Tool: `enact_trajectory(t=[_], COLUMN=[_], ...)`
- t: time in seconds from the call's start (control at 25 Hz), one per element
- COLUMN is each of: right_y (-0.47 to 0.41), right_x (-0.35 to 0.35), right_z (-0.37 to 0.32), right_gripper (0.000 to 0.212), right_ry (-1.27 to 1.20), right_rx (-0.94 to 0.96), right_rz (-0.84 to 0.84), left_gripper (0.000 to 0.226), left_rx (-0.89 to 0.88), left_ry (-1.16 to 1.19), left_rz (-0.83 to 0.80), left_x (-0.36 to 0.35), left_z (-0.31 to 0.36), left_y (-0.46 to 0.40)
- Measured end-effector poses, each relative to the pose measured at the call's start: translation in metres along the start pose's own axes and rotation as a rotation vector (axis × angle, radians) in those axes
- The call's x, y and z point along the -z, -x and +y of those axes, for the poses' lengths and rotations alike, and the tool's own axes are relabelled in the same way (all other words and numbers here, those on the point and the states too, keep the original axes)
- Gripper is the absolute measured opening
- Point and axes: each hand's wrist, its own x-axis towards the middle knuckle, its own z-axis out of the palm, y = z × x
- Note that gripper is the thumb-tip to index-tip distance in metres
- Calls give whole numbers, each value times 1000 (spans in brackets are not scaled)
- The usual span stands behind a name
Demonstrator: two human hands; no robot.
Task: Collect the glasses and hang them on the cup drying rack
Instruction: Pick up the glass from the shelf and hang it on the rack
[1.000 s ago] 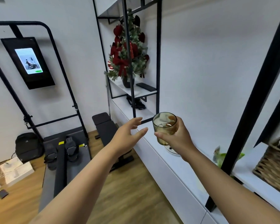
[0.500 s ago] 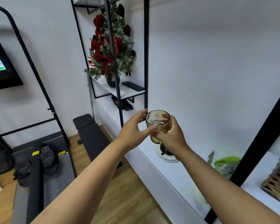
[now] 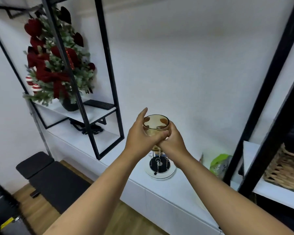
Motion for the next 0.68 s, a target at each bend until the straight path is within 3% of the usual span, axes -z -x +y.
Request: enact_trajectory(t=[0.16, 0.32, 0.48, 0.68], right_y=[-20, -46, -78, -125], right_x=[6, 25, 47, 65], right_z=[4, 20, 45, 76], right_gripper=[66, 75, 65, 71], right_ry=[-31, -167, -496, -826], right_rx=[-2, -157, -249, -409], right_rz=[-39, -111, -146, -149], left_gripper=[107, 104, 104, 110], left_rx=[-54, -53, -53, -6], left_ry=[50, 121, 150, 203], left_rz=[-35, -57, -73, -113], left_x=[3, -5, -23, -54], left_z=[-10, -11, -18, -31], left_y=[-30, -65, -98, -144])
